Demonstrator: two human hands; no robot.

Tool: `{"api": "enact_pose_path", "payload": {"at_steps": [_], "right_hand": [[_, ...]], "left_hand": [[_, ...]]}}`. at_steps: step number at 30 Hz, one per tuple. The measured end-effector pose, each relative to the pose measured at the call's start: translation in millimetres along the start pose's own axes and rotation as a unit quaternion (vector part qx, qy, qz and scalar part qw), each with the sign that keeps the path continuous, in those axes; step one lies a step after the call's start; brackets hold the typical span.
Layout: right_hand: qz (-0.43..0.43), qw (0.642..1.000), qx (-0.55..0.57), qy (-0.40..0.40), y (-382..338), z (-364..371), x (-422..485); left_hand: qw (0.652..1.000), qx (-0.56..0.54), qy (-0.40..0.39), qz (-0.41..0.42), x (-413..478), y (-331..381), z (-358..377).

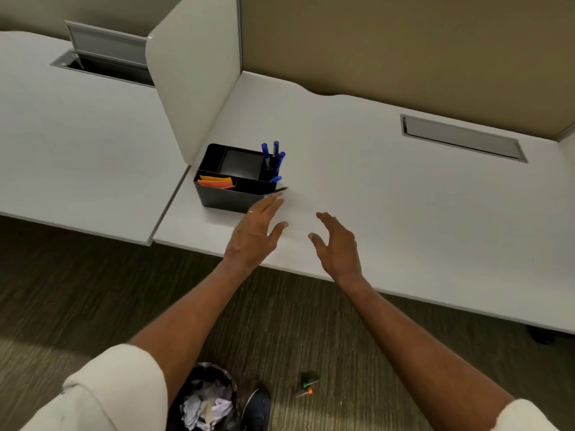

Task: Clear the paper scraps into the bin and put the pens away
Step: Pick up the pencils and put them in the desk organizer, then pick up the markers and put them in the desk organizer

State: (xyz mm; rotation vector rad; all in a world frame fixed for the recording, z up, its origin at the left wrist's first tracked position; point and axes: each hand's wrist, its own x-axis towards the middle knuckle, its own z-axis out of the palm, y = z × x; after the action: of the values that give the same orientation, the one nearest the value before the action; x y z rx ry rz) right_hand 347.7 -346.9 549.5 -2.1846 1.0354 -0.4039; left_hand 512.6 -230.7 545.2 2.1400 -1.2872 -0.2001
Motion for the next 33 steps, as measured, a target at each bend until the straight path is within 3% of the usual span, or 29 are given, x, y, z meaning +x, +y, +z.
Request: {"api": "enact_pose_path", "payload": {"at_steps": [6, 18, 25, 33], "right_hand": [[-0.017, 0.988, -0.146, -0.044, 34.0, -38.2, -61.1], [-0.01, 0.984, -0.174, -0.033, 97.2, -112.8, -208.6], [0.068, 0.984, -0.162, -0.026, 144.4, -103.0, -291.3], [0.13, 0.982, -0.139, -0.02, 204.4, -38.4, -361.1]], "left_hand": [[0.993, 0.106, -0.041, -0.003, -62.0, 44.8, 17.5], [0.989, 0.118, -0.087, 0.01, -183.6, 141.1, 44.3], [0.979, 0.105, -0.174, 0.035, -245.1, 168.3, 96.4], [0.959, 0.121, -0.248, 0.066, -288.0, 145.5, 159.7]]}}
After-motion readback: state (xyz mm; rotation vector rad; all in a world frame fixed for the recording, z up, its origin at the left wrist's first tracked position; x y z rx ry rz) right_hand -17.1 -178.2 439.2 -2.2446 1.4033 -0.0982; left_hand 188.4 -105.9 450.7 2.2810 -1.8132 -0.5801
